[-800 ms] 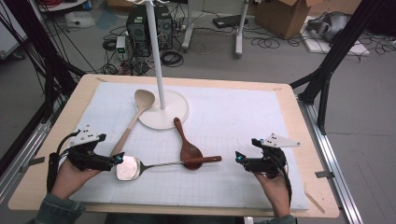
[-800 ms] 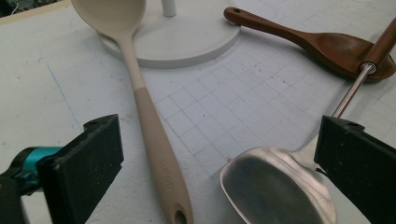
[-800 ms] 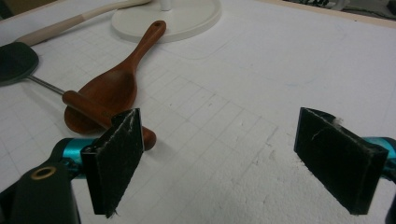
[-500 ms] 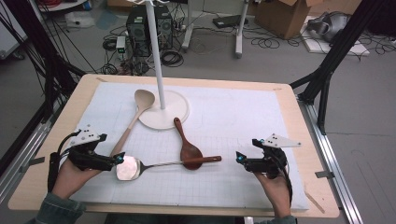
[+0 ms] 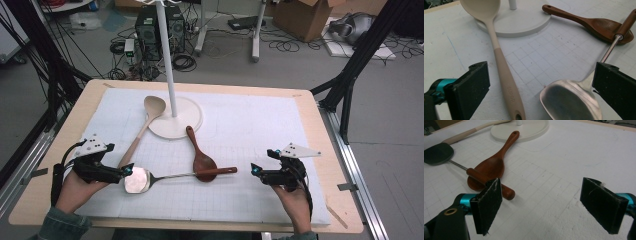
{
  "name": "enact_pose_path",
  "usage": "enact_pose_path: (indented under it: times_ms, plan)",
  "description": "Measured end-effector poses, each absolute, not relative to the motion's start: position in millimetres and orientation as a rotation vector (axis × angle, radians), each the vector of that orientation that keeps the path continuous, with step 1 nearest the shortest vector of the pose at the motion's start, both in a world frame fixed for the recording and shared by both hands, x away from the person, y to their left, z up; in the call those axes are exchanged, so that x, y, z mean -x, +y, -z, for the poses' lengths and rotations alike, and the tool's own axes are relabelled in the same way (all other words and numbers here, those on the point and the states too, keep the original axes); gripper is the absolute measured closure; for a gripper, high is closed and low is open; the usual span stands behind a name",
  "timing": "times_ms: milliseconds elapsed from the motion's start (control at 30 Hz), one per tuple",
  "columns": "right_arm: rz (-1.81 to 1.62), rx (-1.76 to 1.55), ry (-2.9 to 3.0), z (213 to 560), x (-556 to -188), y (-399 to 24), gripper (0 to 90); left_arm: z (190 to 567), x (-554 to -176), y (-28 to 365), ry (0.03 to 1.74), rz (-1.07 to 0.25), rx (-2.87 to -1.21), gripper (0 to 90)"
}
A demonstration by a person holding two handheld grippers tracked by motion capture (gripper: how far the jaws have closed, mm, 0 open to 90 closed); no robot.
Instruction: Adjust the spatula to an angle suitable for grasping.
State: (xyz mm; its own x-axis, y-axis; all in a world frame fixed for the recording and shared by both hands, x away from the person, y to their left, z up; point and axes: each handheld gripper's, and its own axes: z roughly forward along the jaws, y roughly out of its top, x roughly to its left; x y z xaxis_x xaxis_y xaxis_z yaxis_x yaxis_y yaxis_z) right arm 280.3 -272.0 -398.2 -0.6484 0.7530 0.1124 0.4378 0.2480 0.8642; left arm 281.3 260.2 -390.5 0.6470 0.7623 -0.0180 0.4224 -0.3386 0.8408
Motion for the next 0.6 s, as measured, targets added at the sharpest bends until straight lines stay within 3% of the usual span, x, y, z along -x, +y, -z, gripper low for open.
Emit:
enact_pose_path:
  times_ms: [600]
  plan:
    - [-1.367, -1.067, 2.319, 397.8, -291.1, -253.7, 26.4, 387.5, -280.3, 261.3, 0.914, -0.488, -1.973, 1.8]
